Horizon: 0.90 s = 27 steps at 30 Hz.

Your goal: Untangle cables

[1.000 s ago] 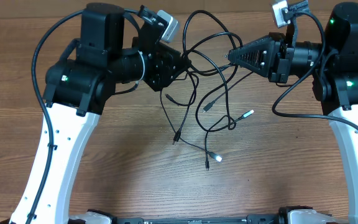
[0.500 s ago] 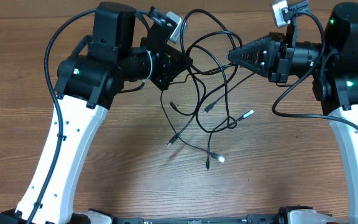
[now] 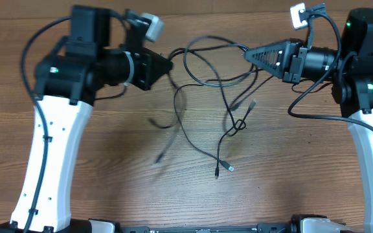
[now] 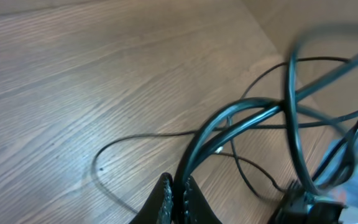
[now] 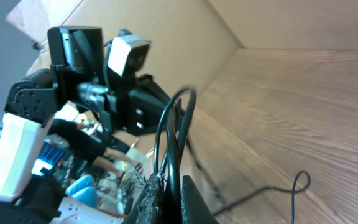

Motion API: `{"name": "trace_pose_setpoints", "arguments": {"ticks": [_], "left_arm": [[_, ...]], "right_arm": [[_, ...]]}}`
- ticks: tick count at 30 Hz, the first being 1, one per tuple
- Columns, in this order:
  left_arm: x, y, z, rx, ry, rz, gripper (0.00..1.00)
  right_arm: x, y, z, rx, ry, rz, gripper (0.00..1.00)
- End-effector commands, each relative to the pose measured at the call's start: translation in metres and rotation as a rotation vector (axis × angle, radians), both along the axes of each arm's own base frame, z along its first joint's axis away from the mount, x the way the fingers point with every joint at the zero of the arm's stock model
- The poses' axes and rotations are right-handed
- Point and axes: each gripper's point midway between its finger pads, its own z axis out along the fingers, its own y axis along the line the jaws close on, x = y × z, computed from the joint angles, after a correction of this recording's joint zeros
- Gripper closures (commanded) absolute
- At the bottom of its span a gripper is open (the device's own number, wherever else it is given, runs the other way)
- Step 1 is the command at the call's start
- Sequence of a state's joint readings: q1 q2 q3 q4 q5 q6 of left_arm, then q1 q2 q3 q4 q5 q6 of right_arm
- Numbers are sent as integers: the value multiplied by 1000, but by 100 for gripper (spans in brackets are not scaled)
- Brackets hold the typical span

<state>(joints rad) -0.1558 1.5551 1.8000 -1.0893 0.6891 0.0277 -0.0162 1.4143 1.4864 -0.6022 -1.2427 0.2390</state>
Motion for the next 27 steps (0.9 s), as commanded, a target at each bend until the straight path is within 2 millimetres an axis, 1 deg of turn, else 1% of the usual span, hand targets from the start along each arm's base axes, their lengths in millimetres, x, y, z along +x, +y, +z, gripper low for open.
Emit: {"name": "trace_pose_setpoints", "arguments": {"ticks": [1,5,12,18,21,23,27], "left_arm": [[5,28,14,-58,19,96,96],[7,35,16,-73,21,108,96],[8,36,16,-69,15,109,96],[7,34,17,-77,16,101,96],[5,31,18,-91,17,85,96],[3,29,20,-105,17,69,96],[2,28,21,-110,18,63,96]], "right_arm": [[1,-17,12,-17,-69,-56,96],[4,-20,11,-20,-68,-71,96],[12,-25,3,-53,-37,-133,96],[14,-26,-1,-57,-24,-139,96],[15,-26,-5,-65,-26,-133,89],[13,-25,-14,-104,-70,-112,76],[12,-25,-25,-108,-15,-105,55]]}}
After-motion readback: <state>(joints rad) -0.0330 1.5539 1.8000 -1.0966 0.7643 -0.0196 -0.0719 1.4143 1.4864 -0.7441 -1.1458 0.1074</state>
